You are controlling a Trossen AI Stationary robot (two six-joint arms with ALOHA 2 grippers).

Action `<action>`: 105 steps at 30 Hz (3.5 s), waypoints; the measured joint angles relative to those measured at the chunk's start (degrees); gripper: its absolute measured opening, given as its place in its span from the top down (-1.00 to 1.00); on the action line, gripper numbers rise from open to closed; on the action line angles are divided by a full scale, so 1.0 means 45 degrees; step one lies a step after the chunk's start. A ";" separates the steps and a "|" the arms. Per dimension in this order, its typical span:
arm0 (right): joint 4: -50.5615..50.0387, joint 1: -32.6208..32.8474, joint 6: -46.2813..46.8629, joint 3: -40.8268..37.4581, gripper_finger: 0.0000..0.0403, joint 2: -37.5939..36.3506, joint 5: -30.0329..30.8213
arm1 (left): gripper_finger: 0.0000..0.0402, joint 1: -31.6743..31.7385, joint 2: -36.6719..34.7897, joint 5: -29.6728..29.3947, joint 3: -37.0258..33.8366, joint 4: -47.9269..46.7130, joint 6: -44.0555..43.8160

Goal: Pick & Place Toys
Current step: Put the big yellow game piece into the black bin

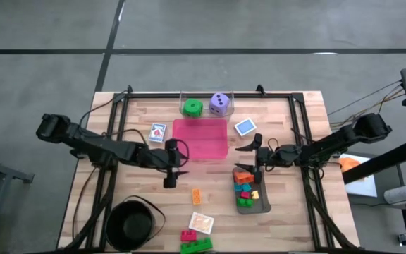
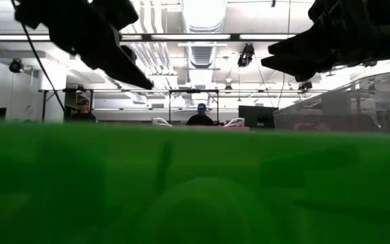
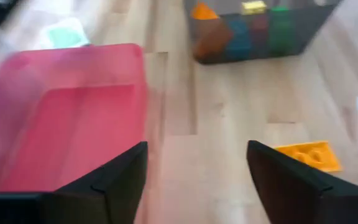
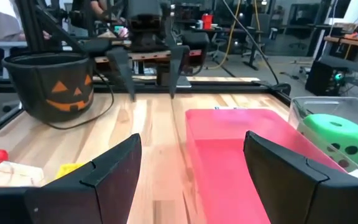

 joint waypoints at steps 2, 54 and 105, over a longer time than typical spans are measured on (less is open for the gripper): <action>0.0030 0.0000 0.0123 0.0005 -0.40 0.0048 0.0000 | -0.50 0.0000 0.0298 0.0492 0.0506 -0.0506 0.0005; -0.0072 0.0044 0.0977 0.0000 -0.40 0.0102 -0.0894 | -0.83 -0.2220 0.6135 0.1436 0.4332 -0.2045 -0.1499; -0.0222 0.0044 0.1011 -0.0005 -0.40 0.0107 -0.0913 | -0.43 -0.2191 0.7286 0.1379 0.4434 -0.1627 -0.0927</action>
